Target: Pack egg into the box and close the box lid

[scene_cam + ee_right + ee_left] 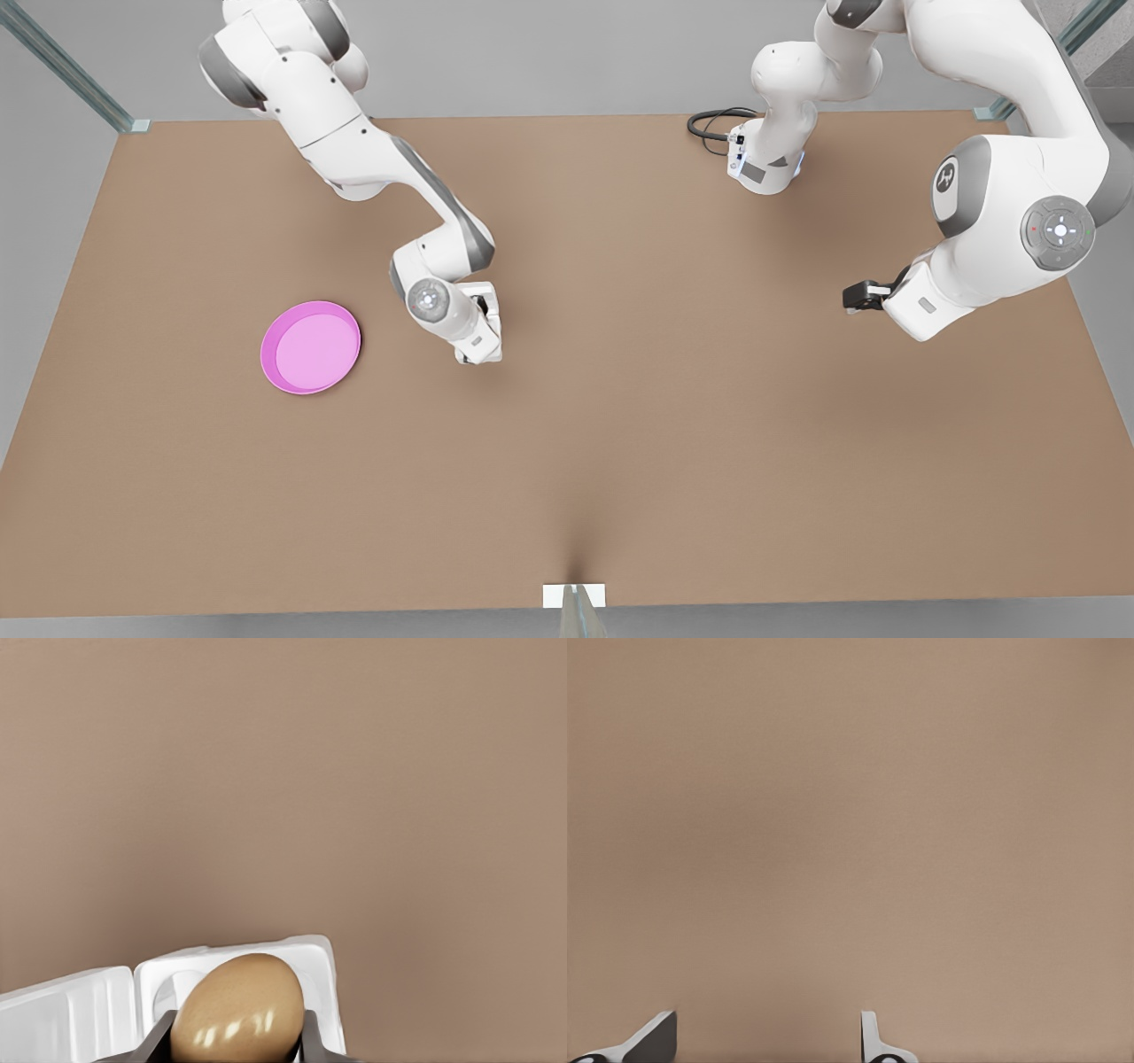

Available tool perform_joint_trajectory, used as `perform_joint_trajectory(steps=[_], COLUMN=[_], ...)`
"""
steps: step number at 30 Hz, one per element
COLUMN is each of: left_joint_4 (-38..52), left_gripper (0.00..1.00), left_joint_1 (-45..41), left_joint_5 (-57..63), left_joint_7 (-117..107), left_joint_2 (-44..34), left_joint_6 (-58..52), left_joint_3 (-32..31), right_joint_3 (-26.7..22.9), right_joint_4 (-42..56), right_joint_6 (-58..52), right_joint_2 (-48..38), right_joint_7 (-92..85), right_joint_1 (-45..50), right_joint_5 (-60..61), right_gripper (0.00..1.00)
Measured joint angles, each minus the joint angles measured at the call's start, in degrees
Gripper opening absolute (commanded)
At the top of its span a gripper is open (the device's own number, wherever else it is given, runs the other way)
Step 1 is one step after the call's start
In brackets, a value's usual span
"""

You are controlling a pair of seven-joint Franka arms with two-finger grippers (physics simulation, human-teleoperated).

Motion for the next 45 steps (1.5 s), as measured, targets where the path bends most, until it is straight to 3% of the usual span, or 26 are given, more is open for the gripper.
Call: perform_joint_trajectory(steps=[6,8,15,22,23,24,26,31,34,39,45], left_joint_4=[0.0,0.0,0.0,0.0,0.0,0.0,0.1,0.5,0.7,2.8,10.0], left_gripper=[1.00,1.00,1.00,1.00,0.78,0.24,0.21,0.21,0.21,0.21,0.21], left_joint_1=[0.0,0.0,0.0,0.0,0.0,0.1,-2.5,-29.5,-42.3,-52.4,-54.9], left_joint_5=[0.0,0.0,0.0,0.0,0.0,-0.1,-0.3,-7.8,-13.7,-17.3,-16.7], left_joint_7=[0.0,0.0,0.0,0.1,0.1,0.1,0.1,-2.1,-5.9,-13.4,-22.7], left_joint_2=[0.0,0.1,0.1,0.2,0.2,0.3,1.0,8.5,13.2,21.7,32.3], left_joint_6=[-0.1,-0.2,-0.2,-0.1,-0.2,-0.3,-1.0,-2.2,1.5,10.5,22.0], left_joint_3=[0.0,0.0,0.0,0.0,0.0,-0.2,-1.1,-2.1,-3.3,-5.4,-5.2], right_joint_3=[0.0,0.0,0.0,0.1,0.0,-1.0,-3.7,-8.9,-10.0,-12.6,-13.1], right_joint_4=[0.5,0.5,0.3,4.6,5.9,6.8,12.9,25.2,27.3,28.5,28.9], right_joint_6=[0.2,0.4,0.8,-6.9,-8.7,-10.2,-14.7,-24.6,-27.9,-30.7,-32.0], right_joint_2=[0.9,0.9,0.7,-10.3,-13.0,-15.6,-18.1,-17.0,-15.9,-15.4,-14.7], right_joint_7=[2.4,3.4,7.1,11.7,13.7,15.9,21.0,32.1,37.4,44.5,50.8], right_joint_1=[0.1,0.1,0.1,-8.0,-10.0,-12.3,-16.1,-18.4,-20.5,-21.7,-21.6], right_joint_5=[0.3,0.0,-1.2,1.1,1.3,0.9,-2.2,-8.1,-9.1,-10.2,-10.4], right_gripper=[0.61,1.00,1.00,1.00,1.00,1.00,1.00,1.00,1.00,1.00,1.00])
